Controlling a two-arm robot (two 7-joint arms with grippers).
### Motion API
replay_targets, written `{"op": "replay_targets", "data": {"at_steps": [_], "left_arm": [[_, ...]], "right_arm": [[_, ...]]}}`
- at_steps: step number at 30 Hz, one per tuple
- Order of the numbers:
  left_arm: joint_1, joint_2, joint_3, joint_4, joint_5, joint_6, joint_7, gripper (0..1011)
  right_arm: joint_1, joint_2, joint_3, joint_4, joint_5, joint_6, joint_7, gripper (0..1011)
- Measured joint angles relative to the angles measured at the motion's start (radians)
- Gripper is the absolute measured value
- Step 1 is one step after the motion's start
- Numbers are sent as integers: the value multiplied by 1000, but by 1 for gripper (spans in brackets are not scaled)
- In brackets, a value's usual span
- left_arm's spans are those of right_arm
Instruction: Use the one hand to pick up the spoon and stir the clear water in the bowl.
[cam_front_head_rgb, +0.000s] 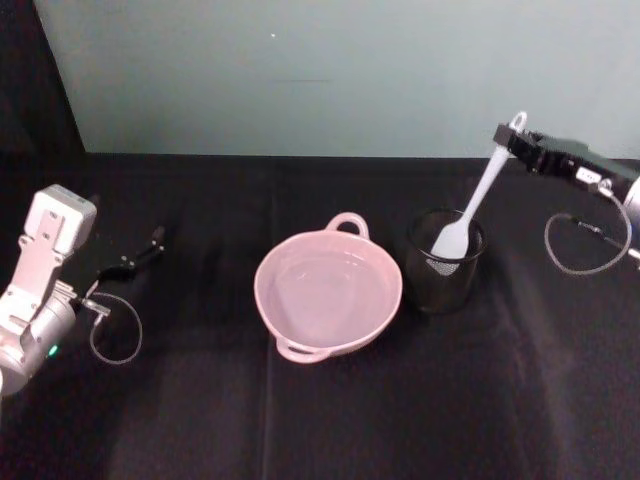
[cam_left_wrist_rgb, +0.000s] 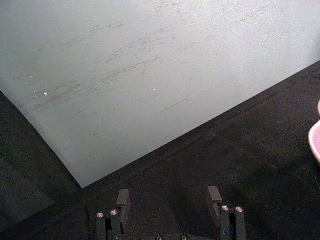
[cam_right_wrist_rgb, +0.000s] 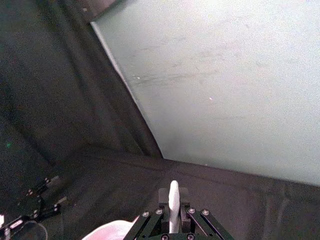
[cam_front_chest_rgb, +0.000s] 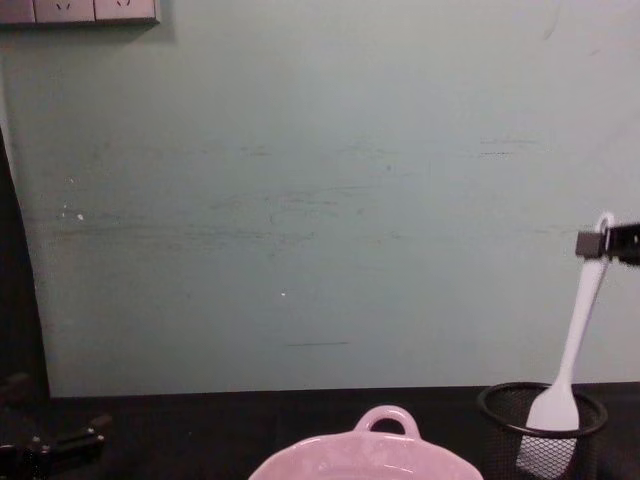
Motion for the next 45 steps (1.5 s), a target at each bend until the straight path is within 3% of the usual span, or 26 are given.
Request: {"op": "replay_targets", "data": {"at_steps": [8, 19, 24, 33, 40, 45], "left_arm": [[0, 0, 0, 0, 0, 0, 0, 1011], [0, 0, 0, 0, 0, 0, 0, 1011], [0, 0, 0, 0, 0, 0, 0, 1011], [0, 0, 0, 0, 0, 0, 0, 1011], [0, 0, 0, 0, 0, 0, 0, 1011], [0, 0, 0, 0, 0, 0, 0, 1011]], "right_arm": [[73, 79, -45, -100, -41, 55, 1, 119], [184, 100, -92, -145, -49, 104, 17, 119], [232, 82, -121, -147, -51, 111, 31, 120], [303, 3, -216, -100, -63, 89, 95, 120], [315, -46, -303, -53, -126, 26, 131, 119], [278, -74, -343, -14, -213, -77, 131, 120]]}}
